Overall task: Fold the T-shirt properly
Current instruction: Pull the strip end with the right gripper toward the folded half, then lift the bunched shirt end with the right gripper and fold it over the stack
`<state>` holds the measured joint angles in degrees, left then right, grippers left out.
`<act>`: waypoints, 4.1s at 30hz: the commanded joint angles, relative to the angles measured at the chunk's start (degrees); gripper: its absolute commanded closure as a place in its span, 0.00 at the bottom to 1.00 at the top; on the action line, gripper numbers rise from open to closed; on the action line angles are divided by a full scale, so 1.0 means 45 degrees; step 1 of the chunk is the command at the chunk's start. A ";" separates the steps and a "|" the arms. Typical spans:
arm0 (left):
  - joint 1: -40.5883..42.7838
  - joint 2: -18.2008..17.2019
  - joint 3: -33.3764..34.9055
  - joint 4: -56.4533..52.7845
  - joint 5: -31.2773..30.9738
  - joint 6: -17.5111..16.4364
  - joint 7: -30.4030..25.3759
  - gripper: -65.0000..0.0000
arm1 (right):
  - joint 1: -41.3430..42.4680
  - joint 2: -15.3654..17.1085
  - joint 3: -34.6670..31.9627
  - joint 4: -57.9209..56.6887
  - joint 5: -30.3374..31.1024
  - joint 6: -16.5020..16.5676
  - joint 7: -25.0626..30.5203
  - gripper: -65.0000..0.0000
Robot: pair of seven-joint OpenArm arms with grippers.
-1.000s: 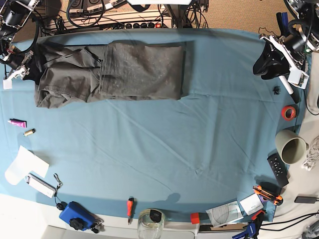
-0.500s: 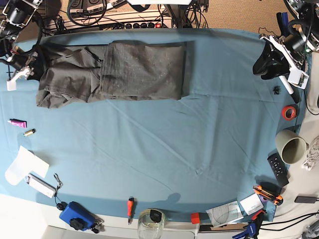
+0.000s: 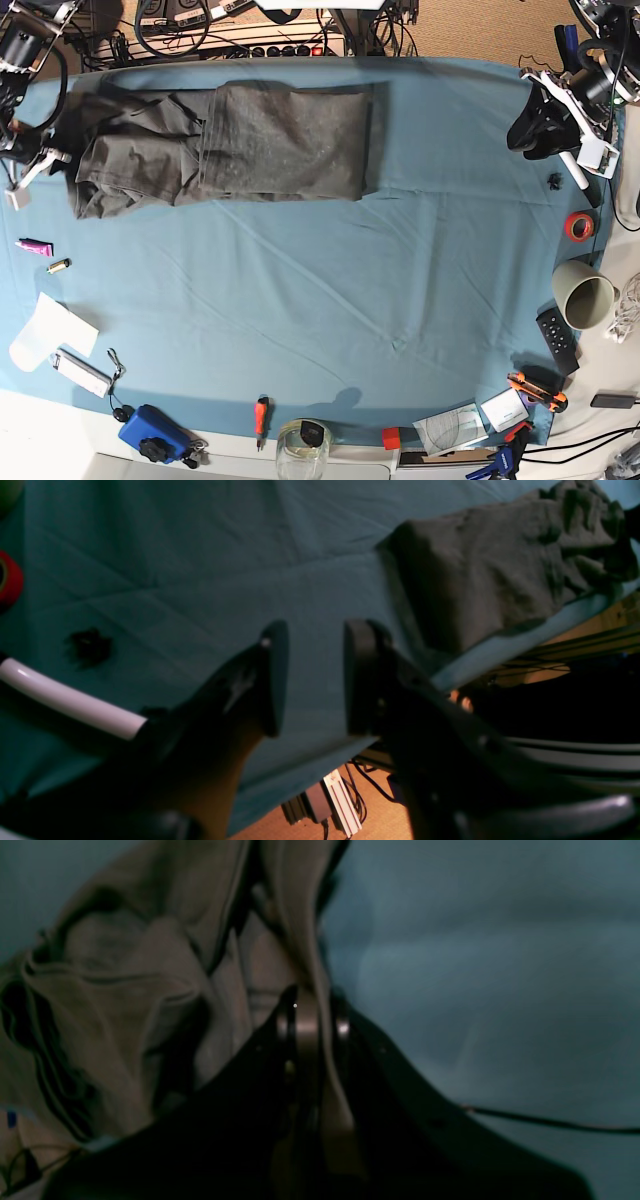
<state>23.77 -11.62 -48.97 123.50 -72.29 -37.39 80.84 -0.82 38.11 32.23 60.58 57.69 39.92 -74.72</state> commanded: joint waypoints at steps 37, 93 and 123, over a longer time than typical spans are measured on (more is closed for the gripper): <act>0.0000 -0.0136 -0.0078 0.0204 -0.0321 0.0044 -0.0186 0.72 | -0.0452 0.1156 0.0068 0.0180 0.6069 0.0017 -0.1174 1.00; 0.0010 -0.0063 -0.0078 0.0204 -0.0131 0.0039 -0.0186 0.72 | -0.1044 -0.1501 0.1360 0.5887 0.2652 -0.0452 -0.1174 1.00; 0.0010 -0.0063 -0.5056 0.0204 -0.1540 0.0044 -0.0186 0.72 | -0.3784 -0.3347 -0.2885 1.1895 0.2147 0.0017 -0.1174 1.00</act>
<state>23.79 -11.25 -71.42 123.55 -77.60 -37.15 80.88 -18.33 22.39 18.76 113.30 65.60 39.94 -81.19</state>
